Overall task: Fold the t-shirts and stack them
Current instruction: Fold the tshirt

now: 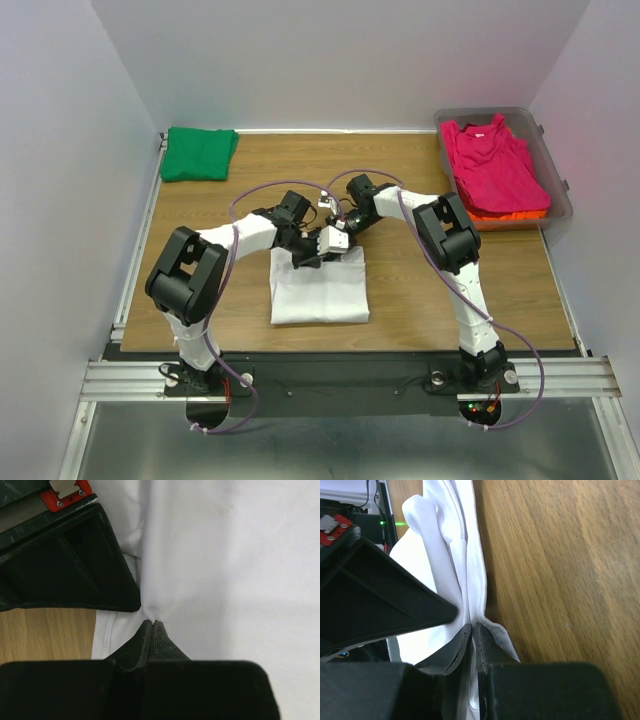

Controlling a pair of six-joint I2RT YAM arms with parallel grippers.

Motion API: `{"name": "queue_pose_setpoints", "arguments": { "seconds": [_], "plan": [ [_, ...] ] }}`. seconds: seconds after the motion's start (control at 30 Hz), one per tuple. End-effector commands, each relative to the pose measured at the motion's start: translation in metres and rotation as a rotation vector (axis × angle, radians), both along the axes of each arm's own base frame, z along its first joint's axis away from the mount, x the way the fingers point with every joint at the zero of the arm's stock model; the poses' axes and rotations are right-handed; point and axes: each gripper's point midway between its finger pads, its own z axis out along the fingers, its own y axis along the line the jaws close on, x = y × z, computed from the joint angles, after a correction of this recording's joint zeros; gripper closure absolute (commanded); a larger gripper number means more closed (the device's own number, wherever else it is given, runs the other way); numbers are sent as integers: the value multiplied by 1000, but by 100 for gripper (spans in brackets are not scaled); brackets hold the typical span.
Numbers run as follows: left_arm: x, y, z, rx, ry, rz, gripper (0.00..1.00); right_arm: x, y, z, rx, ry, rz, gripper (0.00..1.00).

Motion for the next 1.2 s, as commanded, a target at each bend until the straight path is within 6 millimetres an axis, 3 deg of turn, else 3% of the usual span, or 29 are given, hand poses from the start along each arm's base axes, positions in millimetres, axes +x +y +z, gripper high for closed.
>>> {"name": "queue_pose_setpoints", "arguments": {
  "seconds": [0.0, 0.13, 0.33, 0.53, 0.7, 0.83, 0.97, 1.17],
  "plan": [
    [3, -9, 48, -73, -75, -10, 100, -2, -10, -34, -80, -43, 9, 86],
    [7, -8, 60, -80, -107, -5, 100, -3, -11, -34, -81, -41, 10, 86],
    [28, -1, 65, -65, -142, 18, 100, -3, -11, -32, -77, -46, 12, 87],
    [51, 5, 62, -47, -162, 33, 100, -3, -10, -30, -73, -44, 12, 86],
    [58, 4, 57, -39, -158, 17, 100, -1, -10, -28, -76, -54, 8, 86],
    [57, 4, 55, -36, -151, 15, 99, 17, -8, -15, -89, -126, -11, 83],
    [58, 8, 59, -21, -164, 29, 85, 44, -10, 9, -120, -235, -59, 74],
    [65, 16, 98, -56, -202, 88, 70, 95, -33, 57, -191, -411, -199, 52]
  ]
}}
